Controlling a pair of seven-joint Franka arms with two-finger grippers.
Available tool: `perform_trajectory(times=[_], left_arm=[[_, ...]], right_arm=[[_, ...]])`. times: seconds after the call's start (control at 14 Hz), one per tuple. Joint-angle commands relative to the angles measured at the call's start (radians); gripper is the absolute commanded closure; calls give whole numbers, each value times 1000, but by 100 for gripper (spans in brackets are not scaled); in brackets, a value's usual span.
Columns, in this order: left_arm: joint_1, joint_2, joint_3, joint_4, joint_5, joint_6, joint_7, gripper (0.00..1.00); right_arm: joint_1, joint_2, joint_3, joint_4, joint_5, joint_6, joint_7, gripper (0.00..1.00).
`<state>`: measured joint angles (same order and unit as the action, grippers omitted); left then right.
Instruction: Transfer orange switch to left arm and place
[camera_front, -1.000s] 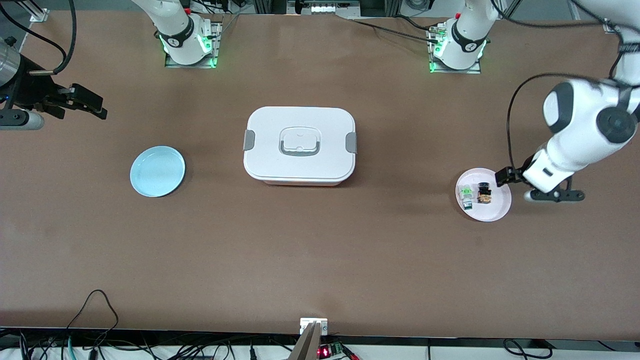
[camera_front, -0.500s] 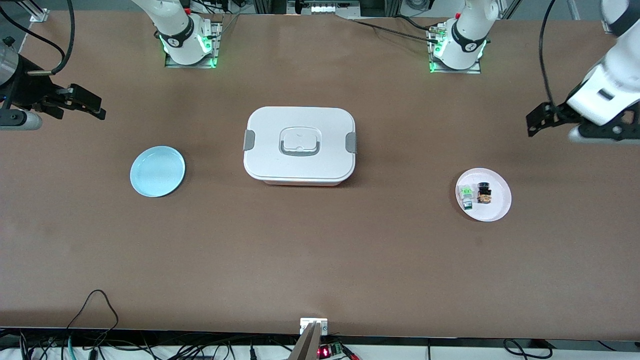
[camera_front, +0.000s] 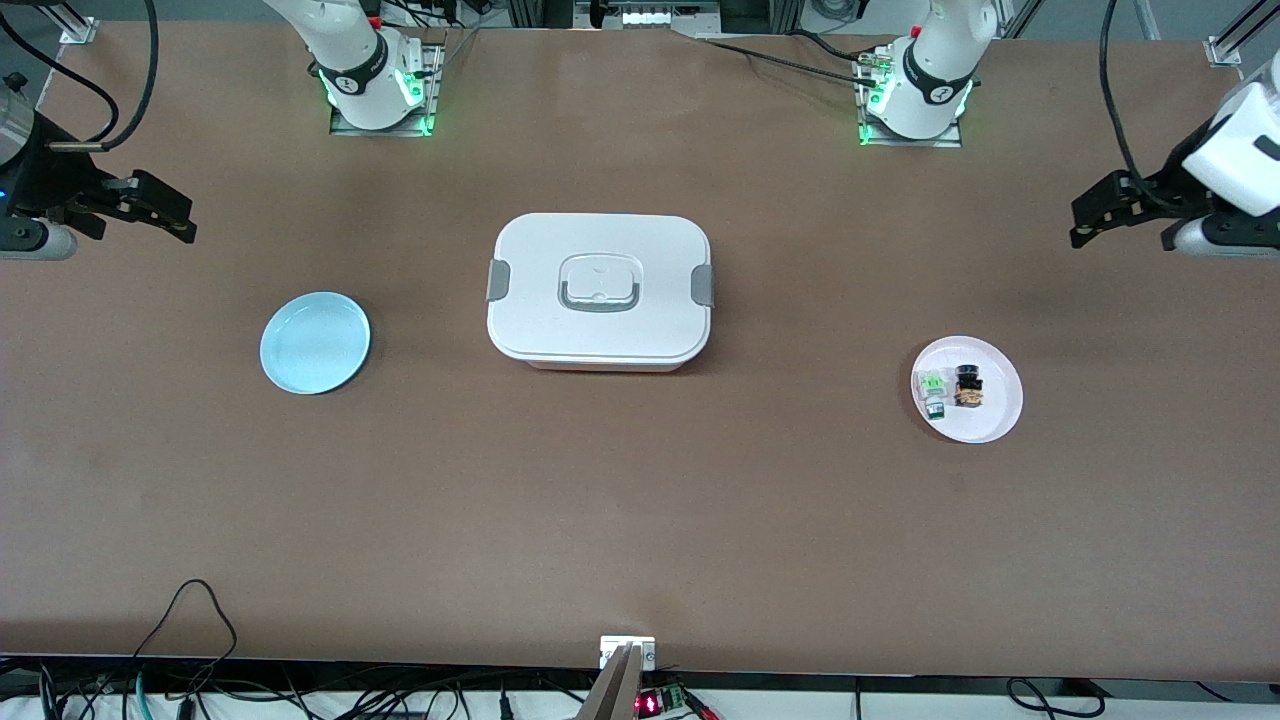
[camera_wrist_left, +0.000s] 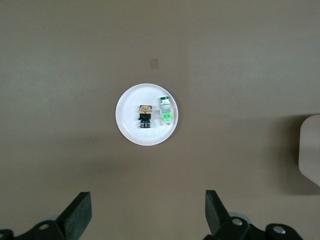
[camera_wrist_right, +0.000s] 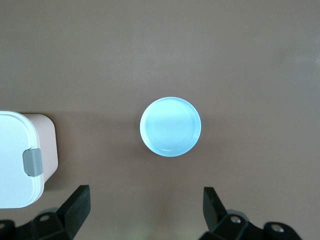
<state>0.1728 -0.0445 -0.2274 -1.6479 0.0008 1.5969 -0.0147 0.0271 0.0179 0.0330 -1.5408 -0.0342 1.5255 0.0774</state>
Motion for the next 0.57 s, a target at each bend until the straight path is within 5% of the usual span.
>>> perform_trajectory(times=[0.0,0.5], left_arm=[[-3,18,-3,45,-8,-18,5,0],[-3,18,-4,54,-13,-17,7,0]], right_arm=[[-6,17,8,48,8,-7,12,0],[-9,16,4,48,54,-7,7,0]])
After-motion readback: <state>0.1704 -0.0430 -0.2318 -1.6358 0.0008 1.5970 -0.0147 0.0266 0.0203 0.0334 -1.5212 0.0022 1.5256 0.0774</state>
